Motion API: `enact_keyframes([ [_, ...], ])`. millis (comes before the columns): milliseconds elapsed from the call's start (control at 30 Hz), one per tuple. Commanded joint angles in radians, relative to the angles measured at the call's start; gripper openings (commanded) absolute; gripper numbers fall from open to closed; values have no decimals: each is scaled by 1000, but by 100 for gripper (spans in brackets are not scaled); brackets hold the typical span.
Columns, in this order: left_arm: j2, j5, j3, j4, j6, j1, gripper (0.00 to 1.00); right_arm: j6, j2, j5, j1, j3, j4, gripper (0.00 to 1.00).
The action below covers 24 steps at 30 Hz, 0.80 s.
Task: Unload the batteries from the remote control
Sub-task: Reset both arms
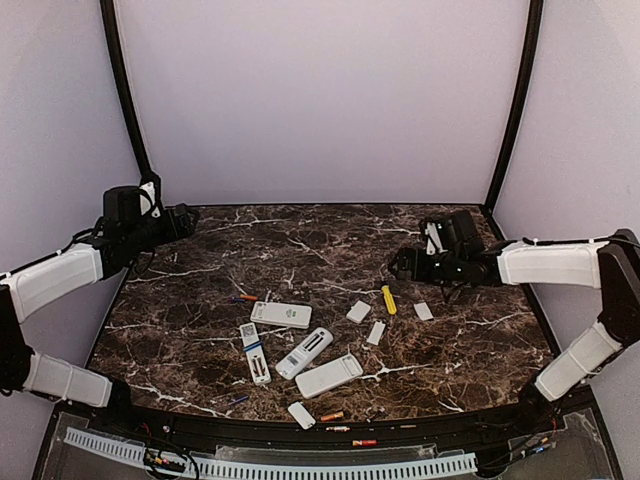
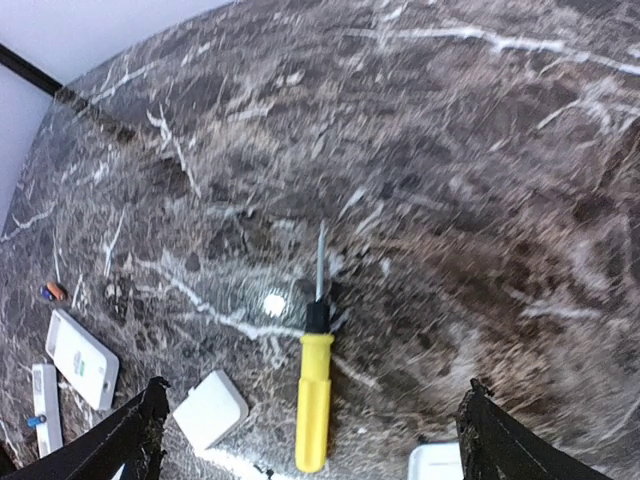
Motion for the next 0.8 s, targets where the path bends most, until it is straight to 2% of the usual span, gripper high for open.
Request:
enact_keyframes([
  [0,30,84,-76,156,31,115,92,-105,-67,-38,-135,25,26,99],
  [67,46,109,-123,260,32,165,92,-139,-103,-26,-201,1,44,99],
  [200,94,70,-183,414,84,226,93,-204,-209,7,-336,-109,203,99],
  [333,131,27,-269,633,165,239,93,-287,-318,121,-397,-248,386,99],
  [400,126,27,-290,674,196,243,94,-317,-342,146,-426,-287,453,99],
  [567,111,68,-366,826,232,243,93,-408,-301,222,-454,-329,594,99],
  [767,54,57,-418,821,251,243,93,-442,-186,223,-462,-350,696,99],
])
